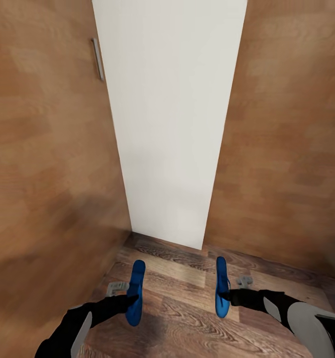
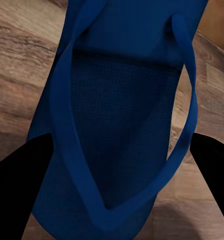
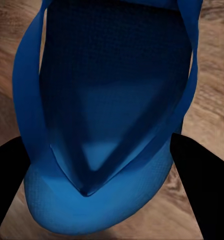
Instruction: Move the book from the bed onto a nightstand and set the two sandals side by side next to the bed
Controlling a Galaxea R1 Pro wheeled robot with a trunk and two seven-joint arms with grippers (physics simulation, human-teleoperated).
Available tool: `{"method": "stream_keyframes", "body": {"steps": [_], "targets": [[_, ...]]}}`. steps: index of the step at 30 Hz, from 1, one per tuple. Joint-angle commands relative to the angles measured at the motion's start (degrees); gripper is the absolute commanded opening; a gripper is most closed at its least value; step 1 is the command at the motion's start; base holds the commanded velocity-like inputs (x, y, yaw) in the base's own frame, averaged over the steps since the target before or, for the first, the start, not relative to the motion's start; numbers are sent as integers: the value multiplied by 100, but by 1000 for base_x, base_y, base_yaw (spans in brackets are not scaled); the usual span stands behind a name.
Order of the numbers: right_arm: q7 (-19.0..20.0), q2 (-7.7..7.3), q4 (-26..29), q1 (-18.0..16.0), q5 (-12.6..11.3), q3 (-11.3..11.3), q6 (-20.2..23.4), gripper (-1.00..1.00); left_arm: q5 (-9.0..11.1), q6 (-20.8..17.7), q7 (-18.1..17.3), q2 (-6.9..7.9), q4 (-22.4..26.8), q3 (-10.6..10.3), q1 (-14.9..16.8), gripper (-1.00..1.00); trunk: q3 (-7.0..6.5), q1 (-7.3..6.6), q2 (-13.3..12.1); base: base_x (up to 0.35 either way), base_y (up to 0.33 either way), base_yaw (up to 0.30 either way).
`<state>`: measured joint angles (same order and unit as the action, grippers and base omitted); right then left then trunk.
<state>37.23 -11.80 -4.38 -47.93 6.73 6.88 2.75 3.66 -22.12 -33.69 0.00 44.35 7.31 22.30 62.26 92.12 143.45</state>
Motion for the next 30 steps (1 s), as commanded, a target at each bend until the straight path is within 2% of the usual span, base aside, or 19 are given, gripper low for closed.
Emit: {"method": "stream_keyframes", "body": {"steps": [1,6,11,17,30], "targets": [[10,-5,-16,-6,57,41,-22,-100,34,-42,-15,-1,-14,12,2,-100,-18,-3,0,0,0,0],[6,0,-31,-6,56,41,-77,-100,23,192,-7,-8,-393,9,2,-100,-128,-16,-6,0,0,0],[-1,2,-40,-2,49,41,-81,-100,29,406,-6,-9,-490,8,2,-100,-239,-29,-13,0,0,0],[-10,2,-45,3,48,41,-83,-100,27,439,8,-17,-603,8,2,-100,-372,-45,-22,0,0,0],[-35,2,-45,4,48,41,-90,-100,29,463,20,-26,-699,-1,2,-100,-605,-331,-544,0,0,0]]}}
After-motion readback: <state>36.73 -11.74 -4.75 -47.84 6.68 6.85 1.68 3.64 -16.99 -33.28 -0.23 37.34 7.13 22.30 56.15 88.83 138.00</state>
